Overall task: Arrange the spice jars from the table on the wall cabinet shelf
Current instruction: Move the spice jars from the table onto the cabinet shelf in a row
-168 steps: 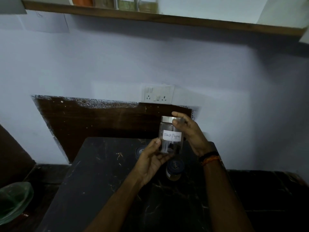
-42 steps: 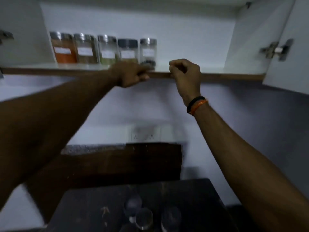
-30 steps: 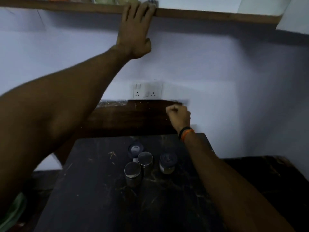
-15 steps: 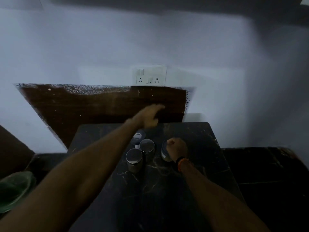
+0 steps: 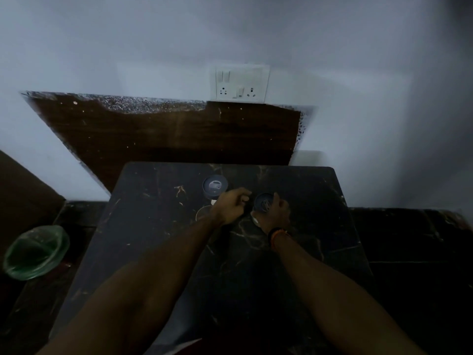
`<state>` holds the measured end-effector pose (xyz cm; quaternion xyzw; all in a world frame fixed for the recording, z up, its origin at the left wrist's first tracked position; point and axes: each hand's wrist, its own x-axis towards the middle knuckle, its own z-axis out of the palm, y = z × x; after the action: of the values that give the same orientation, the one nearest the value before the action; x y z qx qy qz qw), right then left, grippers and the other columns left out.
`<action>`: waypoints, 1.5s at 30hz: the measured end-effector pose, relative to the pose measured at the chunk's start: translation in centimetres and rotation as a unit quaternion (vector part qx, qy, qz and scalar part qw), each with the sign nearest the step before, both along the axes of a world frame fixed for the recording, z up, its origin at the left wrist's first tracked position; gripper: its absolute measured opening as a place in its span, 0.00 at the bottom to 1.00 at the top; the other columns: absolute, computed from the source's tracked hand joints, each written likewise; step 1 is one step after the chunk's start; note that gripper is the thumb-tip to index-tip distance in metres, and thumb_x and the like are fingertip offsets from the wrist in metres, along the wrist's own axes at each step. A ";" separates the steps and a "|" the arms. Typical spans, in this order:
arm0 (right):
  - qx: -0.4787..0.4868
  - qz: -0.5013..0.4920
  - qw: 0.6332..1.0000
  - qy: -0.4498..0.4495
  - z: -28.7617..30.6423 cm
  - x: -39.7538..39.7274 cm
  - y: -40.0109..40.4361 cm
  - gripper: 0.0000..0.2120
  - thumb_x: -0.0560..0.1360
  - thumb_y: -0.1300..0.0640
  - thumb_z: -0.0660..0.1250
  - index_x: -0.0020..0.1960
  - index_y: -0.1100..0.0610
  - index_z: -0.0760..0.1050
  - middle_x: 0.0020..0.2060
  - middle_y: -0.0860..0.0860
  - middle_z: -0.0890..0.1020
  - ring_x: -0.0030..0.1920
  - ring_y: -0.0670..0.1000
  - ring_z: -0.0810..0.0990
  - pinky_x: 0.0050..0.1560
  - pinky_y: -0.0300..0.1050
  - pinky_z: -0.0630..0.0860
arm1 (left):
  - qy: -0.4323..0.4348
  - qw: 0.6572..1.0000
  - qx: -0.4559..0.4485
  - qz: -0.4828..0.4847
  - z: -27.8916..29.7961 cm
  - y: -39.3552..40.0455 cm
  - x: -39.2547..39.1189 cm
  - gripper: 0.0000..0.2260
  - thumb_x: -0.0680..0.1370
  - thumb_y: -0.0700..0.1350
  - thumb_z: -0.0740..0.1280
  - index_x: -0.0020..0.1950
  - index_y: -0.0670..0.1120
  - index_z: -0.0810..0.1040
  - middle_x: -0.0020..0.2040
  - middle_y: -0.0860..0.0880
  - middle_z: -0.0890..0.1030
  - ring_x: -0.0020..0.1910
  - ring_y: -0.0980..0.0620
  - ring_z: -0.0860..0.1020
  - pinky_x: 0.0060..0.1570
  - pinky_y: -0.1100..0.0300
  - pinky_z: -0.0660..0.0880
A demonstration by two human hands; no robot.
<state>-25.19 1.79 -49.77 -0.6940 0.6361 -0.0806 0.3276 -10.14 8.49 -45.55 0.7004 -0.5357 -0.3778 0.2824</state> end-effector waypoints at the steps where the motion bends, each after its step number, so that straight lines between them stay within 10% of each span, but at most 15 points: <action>1: 0.002 0.002 1.000 0.000 -0.2 0.1 -0.2 0.48 0.72 0.46 0.76 0.82 0.55 0.52 0.77 0.61 0.60 0.75 0.64 0.62 0.73 0.60 0.66 | 0.032 0.999 -0.002 0.021 -0.1 0.1 -0.1 0.21 0.77 0.29 0.61 0.69 0.42 0.73 0.61 0.42 0.78 0.61 0.47 0.77 0.63 0.51 0.75; 25: 0.058 0.034 0.928 -0.367 6.0 -4.7 -0.5 0.45 0.63 0.56 0.82 0.75 0.42 0.64 0.62 0.42 0.76 0.62 0.50 0.78 0.59 0.50 0.80 | 0.384 0.893 -0.106 0.210 0.7 1.6 -1.2 0.15 0.81 0.37 0.60 0.64 0.47 0.79 0.63 0.49 0.81 0.65 0.52 0.78 0.67 0.50 0.73; 31: 0.070 0.021 0.853 -0.517 10.7 -5.0 0.0 0.35 0.65 0.47 0.75 0.70 0.53 0.72 0.65 0.57 0.79 0.61 0.59 0.81 0.53 0.49 0.80 | 0.545 0.826 -0.079 0.120 4.5 3.7 -4.2 0.22 0.81 0.46 0.62 0.74 0.45 0.69 0.69 0.40 0.76 0.68 0.38 0.75 0.67 0.37 0.71; 45: 0.131 0.037 0.806 -0.576 14.9 -3.7 1.9 0.38 0.67 0.43 0.74 0.72 0.58 0.70 0.63 0.59 0.79 0.59 0.58 0.81 0.58 0.57 0.78 | 0.641 0.746 -0.135 0.119 8.5 6.7 -6.6 0.25 0.78 0.43 0.64 0.75 0.45 0.68 0.73 0.35 0.70 0.73 0.32 0.67 0.68 0.32 0.66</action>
<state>-28.88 3.67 -34.87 -0.4935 0.3093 -0.3693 0.7242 -16.72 15.16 -37.00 0.3059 -0.1862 -0.6249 0.6937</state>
